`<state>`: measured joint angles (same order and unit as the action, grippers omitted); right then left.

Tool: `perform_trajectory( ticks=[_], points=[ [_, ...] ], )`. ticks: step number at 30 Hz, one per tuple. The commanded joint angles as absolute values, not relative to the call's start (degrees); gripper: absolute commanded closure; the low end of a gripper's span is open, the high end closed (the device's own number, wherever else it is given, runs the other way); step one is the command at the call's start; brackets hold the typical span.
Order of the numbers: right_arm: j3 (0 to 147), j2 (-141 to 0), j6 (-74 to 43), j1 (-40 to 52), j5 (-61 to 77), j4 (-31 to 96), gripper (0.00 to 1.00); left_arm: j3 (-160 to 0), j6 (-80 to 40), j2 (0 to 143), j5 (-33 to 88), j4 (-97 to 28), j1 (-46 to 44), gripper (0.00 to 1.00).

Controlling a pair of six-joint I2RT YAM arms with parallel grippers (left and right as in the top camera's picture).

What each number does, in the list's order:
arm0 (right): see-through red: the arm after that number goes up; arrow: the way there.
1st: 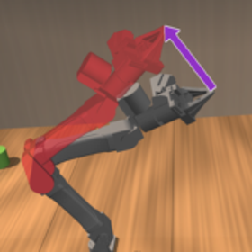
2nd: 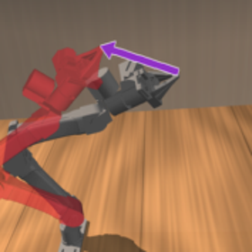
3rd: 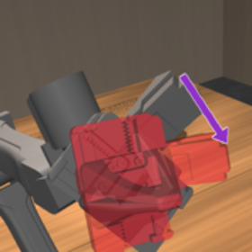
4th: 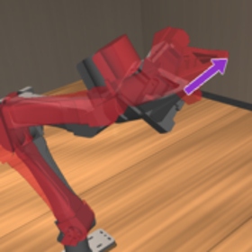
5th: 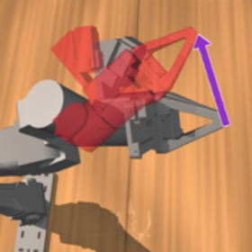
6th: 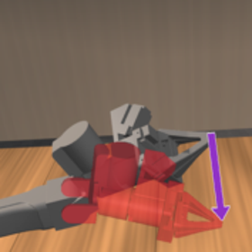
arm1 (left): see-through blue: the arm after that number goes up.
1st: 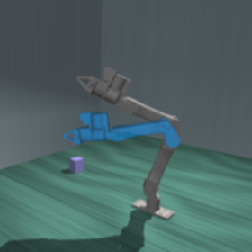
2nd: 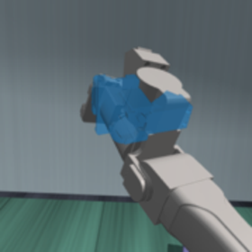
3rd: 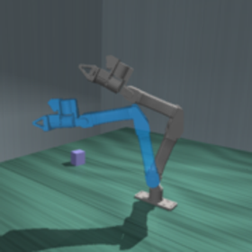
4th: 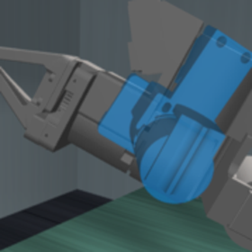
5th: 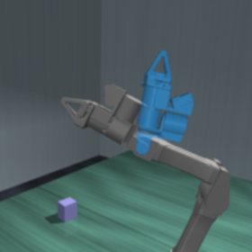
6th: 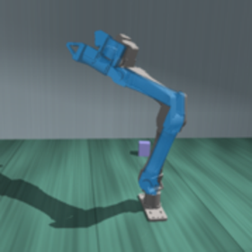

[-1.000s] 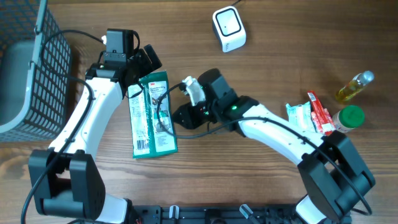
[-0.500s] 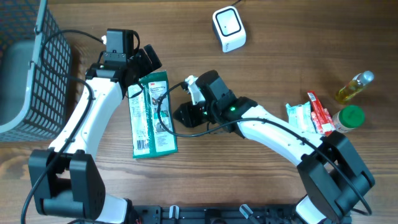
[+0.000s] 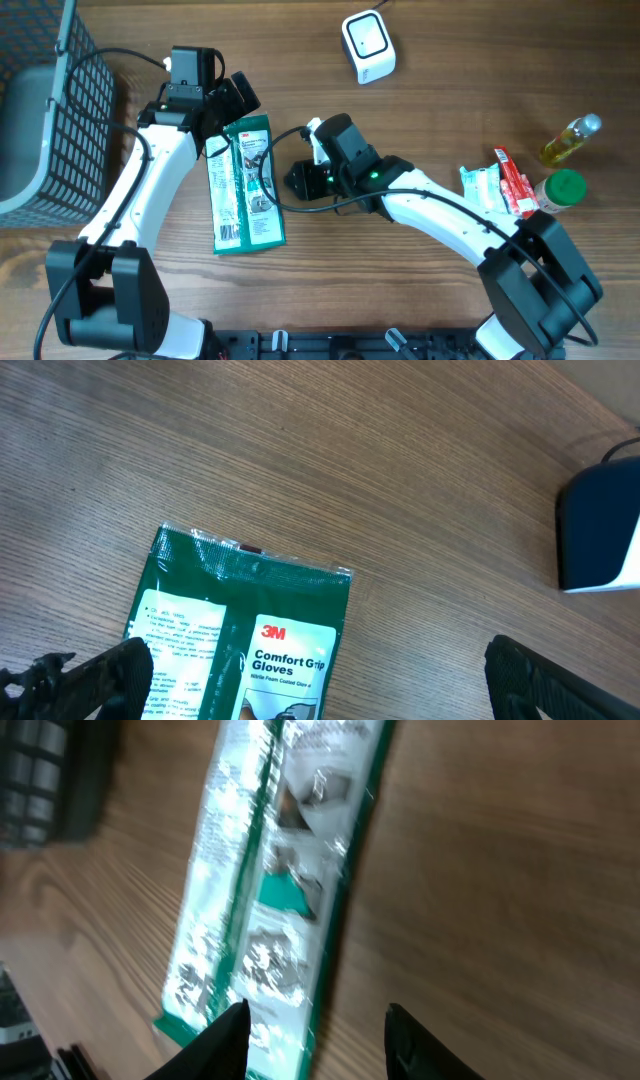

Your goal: Scan the item barcode

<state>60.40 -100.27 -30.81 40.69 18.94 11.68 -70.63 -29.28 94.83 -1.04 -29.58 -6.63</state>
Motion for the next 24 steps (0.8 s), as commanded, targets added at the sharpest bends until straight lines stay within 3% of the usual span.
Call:
perform_trajectory(
  ticks=[1, 15, 24],
  points=[
    [60.4, -100.0, -31.3, 40.2, 16.0, 15.3, 0.57, -71.0, -29.2, 94.8, -1.4, -29.6, -6.6, 0.00],
    [60.4, -99.9, -32.2, 37.8, 21.0, 16.8, 0.60, -71.0, -29.2, 94.8, -1.4, -29.6, -6.6, 0.00],
    [60.4, -99.9, -33.4, 35.3, 24.9, 17.6, 0.55, -71.0, -32.3, 94.8, -0.5, -27.8, -6.6, 0.00]
  ],
)
